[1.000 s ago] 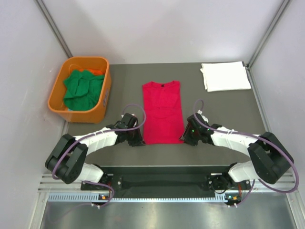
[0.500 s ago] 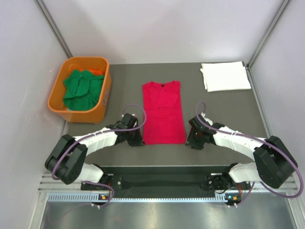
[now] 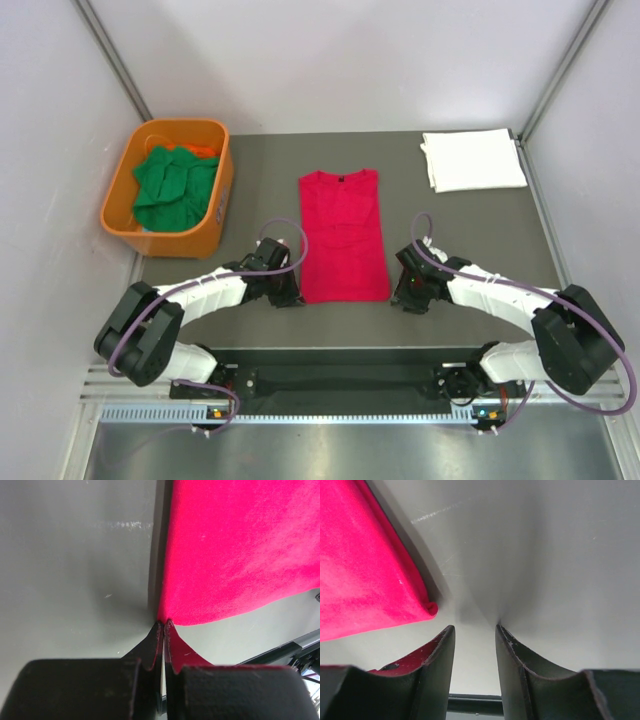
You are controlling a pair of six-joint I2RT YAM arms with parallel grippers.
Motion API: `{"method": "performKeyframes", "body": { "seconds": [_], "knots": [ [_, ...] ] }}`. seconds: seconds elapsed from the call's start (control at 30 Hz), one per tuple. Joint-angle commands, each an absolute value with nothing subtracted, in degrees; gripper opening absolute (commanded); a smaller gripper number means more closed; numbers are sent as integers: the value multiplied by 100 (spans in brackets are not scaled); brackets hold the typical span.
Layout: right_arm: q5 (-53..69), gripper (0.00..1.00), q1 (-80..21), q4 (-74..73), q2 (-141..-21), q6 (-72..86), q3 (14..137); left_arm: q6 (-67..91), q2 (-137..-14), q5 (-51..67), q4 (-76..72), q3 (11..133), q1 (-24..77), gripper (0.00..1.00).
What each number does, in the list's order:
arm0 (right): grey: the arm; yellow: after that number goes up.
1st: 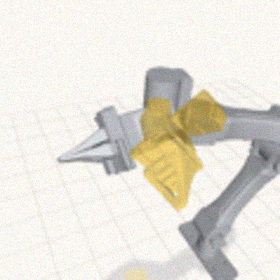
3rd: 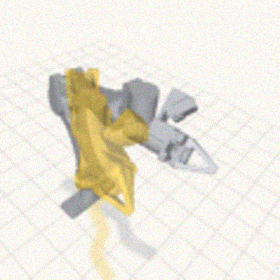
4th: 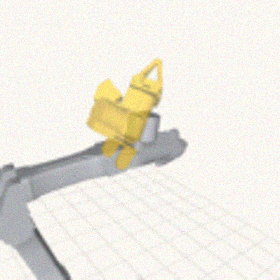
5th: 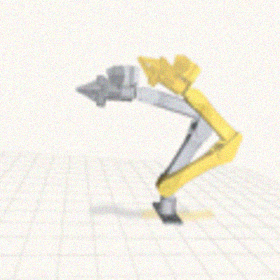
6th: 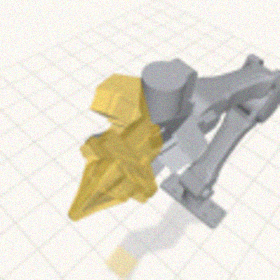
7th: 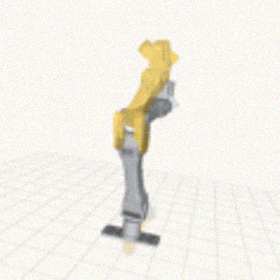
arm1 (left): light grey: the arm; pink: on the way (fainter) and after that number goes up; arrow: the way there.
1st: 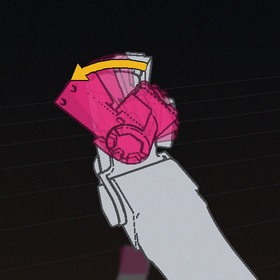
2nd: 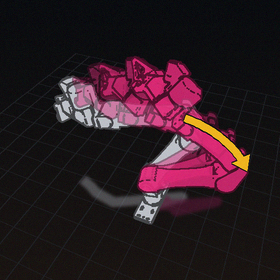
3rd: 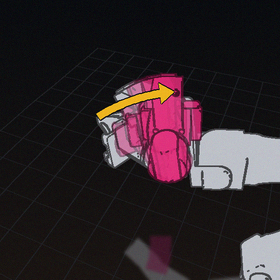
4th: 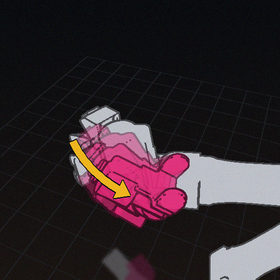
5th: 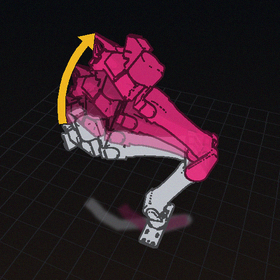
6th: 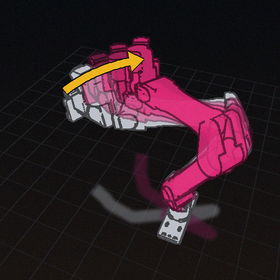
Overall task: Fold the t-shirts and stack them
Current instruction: Fold the tshirt
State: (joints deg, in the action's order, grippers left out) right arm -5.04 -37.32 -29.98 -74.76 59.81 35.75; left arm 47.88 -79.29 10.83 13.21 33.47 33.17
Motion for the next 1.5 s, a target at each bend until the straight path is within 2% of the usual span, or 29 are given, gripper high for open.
{"method": "performKeyframes", "body": {
  "seconds": [0.0, 0.63, 1.13, 1.33, 1.47],
  "knots": [
    [-694, 39, -3727, -3366, -7410, 5976, 3674, 4737, -7936, 1028, 1292, 3331, 3375, 0],
    [-545, 40, -3727, -3261, -7426, 6003, 4219, 4729, -7928, 923, 1345, 3340, 3375, 0],
    [-606, 38, -3727, -2593, -8086, 5985, 3745, 4693, -8016, 932, 1327, 3375, 3375, 0],
    [-668, 34, -3727, -2610, -8138, 6012, 3656, 4667, -7998, 940, 1353, 3401, 3384, 0],
    [-721, 21, -3727, -2733, -8349, 5942, 3762, 4632, -7998, 905, 1424, 3463, 3384, 0]
  ]
}}
